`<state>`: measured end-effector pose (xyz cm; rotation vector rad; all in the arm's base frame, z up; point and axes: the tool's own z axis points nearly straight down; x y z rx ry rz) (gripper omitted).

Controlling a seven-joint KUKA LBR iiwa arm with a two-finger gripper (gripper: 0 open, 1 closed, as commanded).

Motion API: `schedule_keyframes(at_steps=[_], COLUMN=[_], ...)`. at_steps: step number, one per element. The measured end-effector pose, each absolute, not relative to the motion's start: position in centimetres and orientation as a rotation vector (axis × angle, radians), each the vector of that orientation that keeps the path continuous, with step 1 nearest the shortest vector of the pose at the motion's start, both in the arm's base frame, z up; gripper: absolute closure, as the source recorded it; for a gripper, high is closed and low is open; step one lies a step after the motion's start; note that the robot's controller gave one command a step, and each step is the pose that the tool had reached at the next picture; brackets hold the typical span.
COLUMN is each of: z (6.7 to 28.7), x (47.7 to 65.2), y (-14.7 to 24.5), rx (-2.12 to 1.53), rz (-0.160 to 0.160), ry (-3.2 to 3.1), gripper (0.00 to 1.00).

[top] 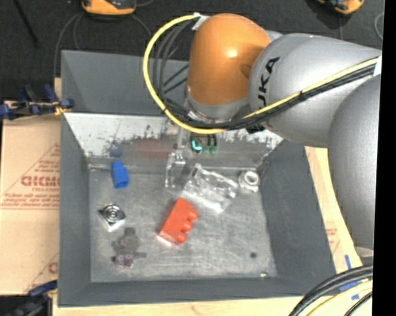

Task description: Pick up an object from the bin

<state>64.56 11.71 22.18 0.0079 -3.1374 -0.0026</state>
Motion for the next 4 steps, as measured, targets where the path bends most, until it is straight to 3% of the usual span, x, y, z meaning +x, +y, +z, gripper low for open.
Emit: schedule_keyframes(at_steps=[1,2,3,4], z=[14.8,8.1,8.6,22.4], x=[57.3,57.4,57.6,57.5], y=[7.0,6.9,7.0,8.0], rx=[0.675,0.78,0.776,0.82], rz=[0.003,-0.002,-0.004,0.004], ry=[-3.063,-3.04,-3.048,-3.045], gripper=[0.0,0.0,1.0,1.0])
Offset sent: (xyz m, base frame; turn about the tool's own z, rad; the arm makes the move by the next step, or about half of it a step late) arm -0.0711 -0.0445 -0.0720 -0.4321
